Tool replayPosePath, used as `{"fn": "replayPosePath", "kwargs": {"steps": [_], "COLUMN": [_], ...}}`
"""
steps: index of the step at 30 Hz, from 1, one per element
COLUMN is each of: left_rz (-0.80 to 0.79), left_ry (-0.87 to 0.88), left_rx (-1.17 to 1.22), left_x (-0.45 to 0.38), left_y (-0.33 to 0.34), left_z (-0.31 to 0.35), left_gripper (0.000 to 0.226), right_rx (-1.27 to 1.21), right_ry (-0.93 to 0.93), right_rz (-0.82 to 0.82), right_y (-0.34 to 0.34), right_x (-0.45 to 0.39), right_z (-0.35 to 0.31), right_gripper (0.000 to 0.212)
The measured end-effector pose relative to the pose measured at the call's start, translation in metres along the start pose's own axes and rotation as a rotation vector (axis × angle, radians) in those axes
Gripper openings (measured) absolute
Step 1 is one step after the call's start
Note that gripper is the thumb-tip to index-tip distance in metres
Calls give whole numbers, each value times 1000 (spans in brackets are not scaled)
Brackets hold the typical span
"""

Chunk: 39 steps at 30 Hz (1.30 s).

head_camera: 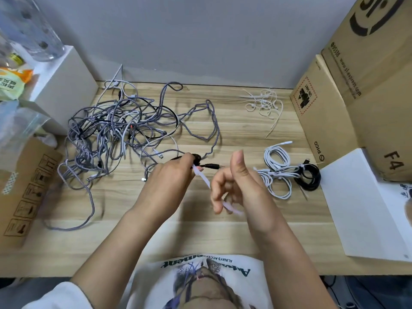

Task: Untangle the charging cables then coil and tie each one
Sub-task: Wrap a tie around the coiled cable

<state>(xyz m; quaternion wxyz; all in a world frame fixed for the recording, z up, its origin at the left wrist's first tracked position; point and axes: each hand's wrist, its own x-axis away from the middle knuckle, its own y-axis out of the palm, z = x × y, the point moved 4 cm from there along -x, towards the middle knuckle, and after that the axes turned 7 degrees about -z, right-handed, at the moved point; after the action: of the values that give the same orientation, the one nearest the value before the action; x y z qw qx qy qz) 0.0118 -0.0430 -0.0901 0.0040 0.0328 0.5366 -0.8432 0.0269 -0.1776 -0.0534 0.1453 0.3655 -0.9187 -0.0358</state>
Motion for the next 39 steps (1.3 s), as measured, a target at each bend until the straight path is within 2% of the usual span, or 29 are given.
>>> {"fn": "replayPosePath", "kwargs": {"steps": [2, 4, 6, 10, 12, 16, 26, 29, 34, 39], "left_rz": [21, -13, -49, -27, -25, -91, -266, -259, -237, -185], "left_ry": [55, 50, 26, 11, 5, -142, -334, -387, -281, -278], "left_rx": [-54, -37, -27, 23, 156, 604, 1222, 1286, 1193, 1246], "left_x": [2, 3, 3, 4, 5, 6, 10, 10, 10, 12], "left_y": [-2, -2, 0, 3, 5, 8, 22, 25, 21, 15], "left_z": [6, 9, 10, 7, 6, 3, 6, 3, 7, 10], "left_gripper": [10, 10, 22, 14, 14, 41, 30, 31, 36, 22], "right_rx": [37, 39, 15, -82, -68, -23, -49, -26, -85, -156], "right_ry": [163, 234, 260, 259, 218, 139, 196, 209, 262, 256], "right_rz": [-71, -79, -47, -63, -59, -33, 6, 8, 81, 119], "right_y": [2, 2, 1, -2, -3, -2, 2, 4, 2, 3], "right_x": [-5, -9, -12, -14, -15, -17, -17, -16, -17, -18], "right_z": [12, 25, 35, 44, 46, 45, 44, 41, 45, 45], "right_gripper": [64, 46, 29, 15, 17, 22, 31, 33, 56, 64]}}
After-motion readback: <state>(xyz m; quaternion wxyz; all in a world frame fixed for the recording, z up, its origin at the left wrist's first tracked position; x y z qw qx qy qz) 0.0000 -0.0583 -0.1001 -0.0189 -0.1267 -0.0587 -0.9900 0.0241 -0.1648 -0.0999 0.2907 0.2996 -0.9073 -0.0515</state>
